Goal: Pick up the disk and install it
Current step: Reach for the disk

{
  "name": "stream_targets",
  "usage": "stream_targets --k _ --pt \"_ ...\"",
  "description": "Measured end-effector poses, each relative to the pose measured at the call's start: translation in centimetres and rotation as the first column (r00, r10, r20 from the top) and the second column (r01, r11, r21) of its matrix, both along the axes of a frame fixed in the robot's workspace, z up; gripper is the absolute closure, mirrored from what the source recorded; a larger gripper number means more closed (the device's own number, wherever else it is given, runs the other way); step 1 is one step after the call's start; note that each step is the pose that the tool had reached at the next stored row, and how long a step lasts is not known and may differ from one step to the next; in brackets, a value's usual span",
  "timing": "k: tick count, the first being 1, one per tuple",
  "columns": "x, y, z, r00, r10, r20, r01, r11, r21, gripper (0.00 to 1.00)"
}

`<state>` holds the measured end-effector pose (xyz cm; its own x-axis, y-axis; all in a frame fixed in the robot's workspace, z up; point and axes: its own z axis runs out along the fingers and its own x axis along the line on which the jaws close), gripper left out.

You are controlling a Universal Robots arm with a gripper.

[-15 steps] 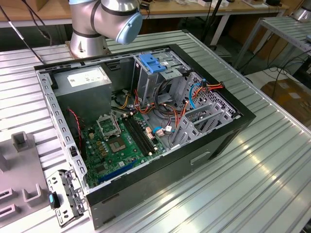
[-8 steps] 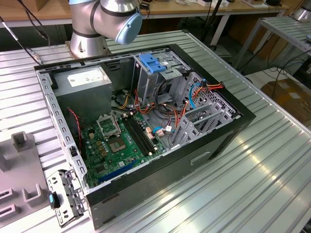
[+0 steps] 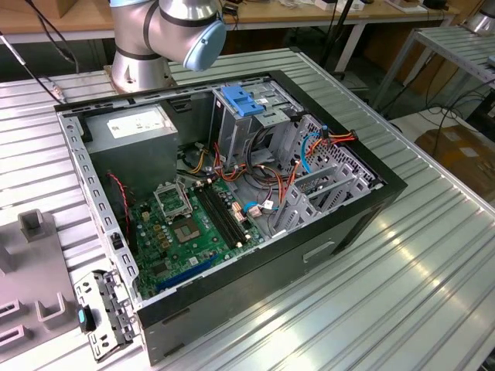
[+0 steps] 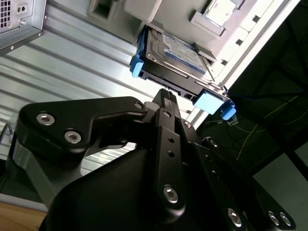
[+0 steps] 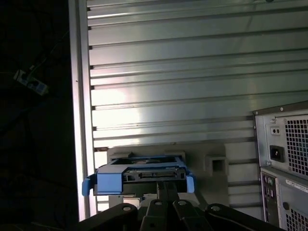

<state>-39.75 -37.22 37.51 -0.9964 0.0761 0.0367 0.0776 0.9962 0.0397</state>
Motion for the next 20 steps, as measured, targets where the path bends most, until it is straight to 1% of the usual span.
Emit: stream_targets --k 20 --pt "-0.41 0.00 0.00 1.0000 0.000 0.0000 0.000 1.0000 -0.0001 0.89"
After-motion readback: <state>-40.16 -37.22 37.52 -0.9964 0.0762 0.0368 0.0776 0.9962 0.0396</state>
